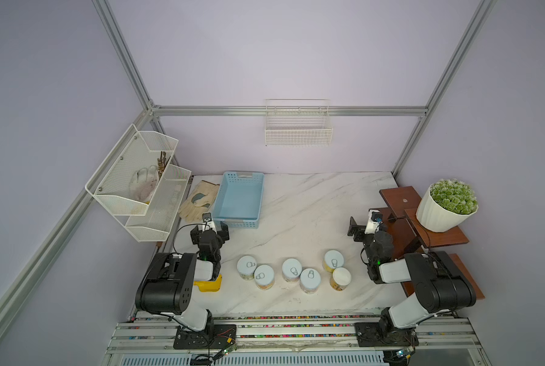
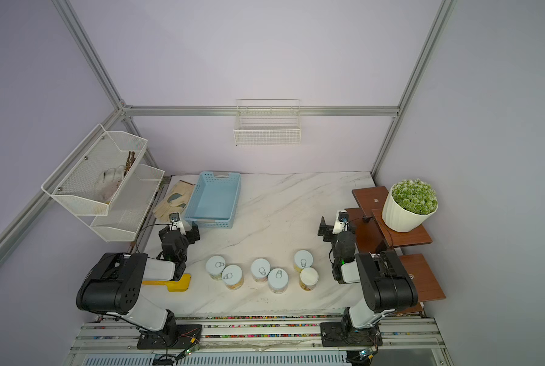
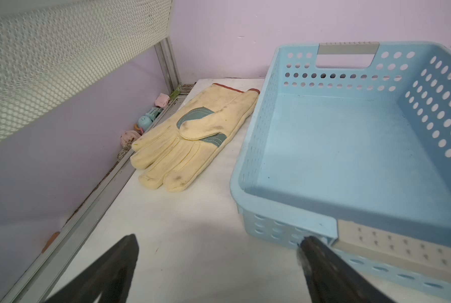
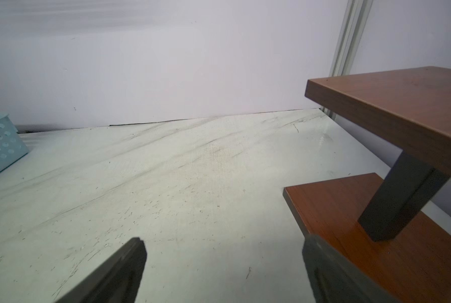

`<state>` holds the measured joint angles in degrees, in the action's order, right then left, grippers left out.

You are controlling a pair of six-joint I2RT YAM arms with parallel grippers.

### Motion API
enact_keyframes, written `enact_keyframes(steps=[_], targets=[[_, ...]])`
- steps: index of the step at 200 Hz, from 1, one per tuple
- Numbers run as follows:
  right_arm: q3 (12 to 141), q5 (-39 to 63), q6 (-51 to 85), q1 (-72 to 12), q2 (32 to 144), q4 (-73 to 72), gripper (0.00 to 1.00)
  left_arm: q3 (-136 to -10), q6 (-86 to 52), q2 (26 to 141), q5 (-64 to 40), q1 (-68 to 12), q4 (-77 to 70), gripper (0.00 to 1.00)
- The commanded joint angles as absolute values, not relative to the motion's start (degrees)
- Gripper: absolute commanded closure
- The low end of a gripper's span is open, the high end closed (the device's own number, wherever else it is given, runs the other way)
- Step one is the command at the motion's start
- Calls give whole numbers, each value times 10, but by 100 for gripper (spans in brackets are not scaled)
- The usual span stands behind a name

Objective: Put the canned food in the basket
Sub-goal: Move the basket to the center of the board.

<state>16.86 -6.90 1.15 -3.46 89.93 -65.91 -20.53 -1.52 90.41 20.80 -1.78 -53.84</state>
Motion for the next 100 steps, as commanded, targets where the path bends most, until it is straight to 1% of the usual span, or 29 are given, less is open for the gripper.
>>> enact_keyframes(steps=[1,100], targets=[[170,-66,8,-33,902,-667,1,-213,-22,900,210,-16,-552,0],[170,-70,12,-33,903,-667,1,-213,-22,900,211,-16,-552,0]])
